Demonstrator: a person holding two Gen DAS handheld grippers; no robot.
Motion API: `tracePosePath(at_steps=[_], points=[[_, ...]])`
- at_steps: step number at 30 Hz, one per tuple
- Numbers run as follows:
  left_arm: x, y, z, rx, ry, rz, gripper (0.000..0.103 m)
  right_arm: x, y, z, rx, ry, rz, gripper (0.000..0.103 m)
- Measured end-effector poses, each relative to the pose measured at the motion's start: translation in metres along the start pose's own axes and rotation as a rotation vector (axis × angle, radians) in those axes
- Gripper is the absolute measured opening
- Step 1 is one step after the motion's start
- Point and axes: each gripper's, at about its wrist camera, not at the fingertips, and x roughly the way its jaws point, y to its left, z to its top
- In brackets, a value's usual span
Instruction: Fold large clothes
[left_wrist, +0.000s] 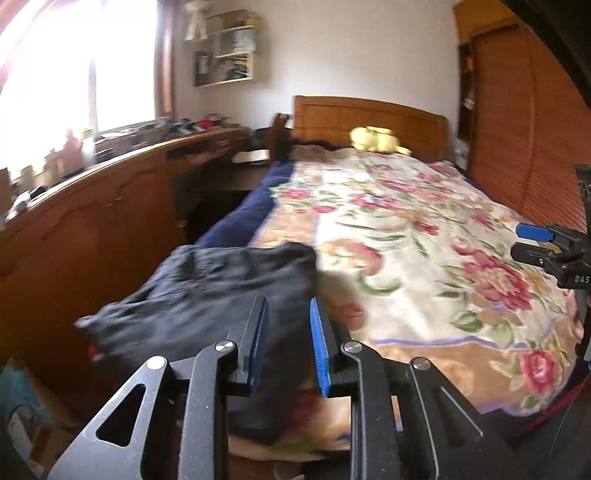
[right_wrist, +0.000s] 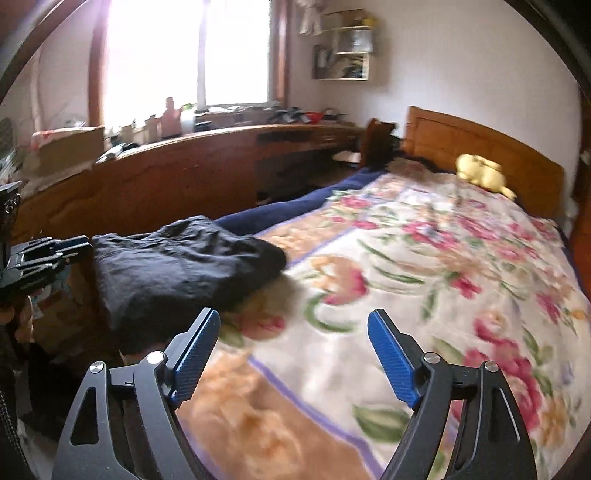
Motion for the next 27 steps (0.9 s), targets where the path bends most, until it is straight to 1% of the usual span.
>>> tracePosePath(at_steps=[3,4,6,7,10,12,16,20,24,27], points=[[0.008,-0.042,0.007,0.039,0.008,-0.043,0.024,-0.024,-0.012,-0.016,0.024,-0.006,-0.046,0.084],[0.008,-0.053,0.009,0.049,0.007,-0.056,0.024,-0.028,-0.009,-0.019,0.030,-0.008,-0.061,0.084],[0.009,-0.075,0.010,0.071,0.006,-0.083,0.024,-0.046,-0.017,-0.029,0.046,-0.013,-0.085,0.084],[0.009,-0.087,0.010,0.081,0.010,-0.101,0.024,-0.048,-0.017,-0.032,0.053,-0.015,-0.096,0.084],[0.013,-0.119,0.008,0.109,0.022,-0.113,0.024,-0.063,-0.021,-0.043,0.087,-0.026,-0.126,0.084],[0.014,-0.138,0.004,0.119,0.016,-0.123,0.024,-0.073,-0.022,-0.049,0.109,-0.036,-0.144,0.084],[0.019,-0.177,-0.006,0.140,0.043,-0.183,0.024,-0.092,-0.023,-0.066,0.143,-0.037,-0.179,0.084],[0.022,-0.208,-0.013,0.152,0.066,-0.237,0.024,-0.108,-0.024,-0.077,0.175,-0.033,-0.215,0.084],[0.016,-0.234,-0.017,0.162,0.071,-0.251,0.024,-0.131,-0.025,-0.088,0.211,-0.043,-0.255,0.084],[0.007,-0.247,-0.017,0.159,0.059,-0.273,0.024,-0.146,-0.021,-0.092,0.224,-0.059,-0.307,0.084]])
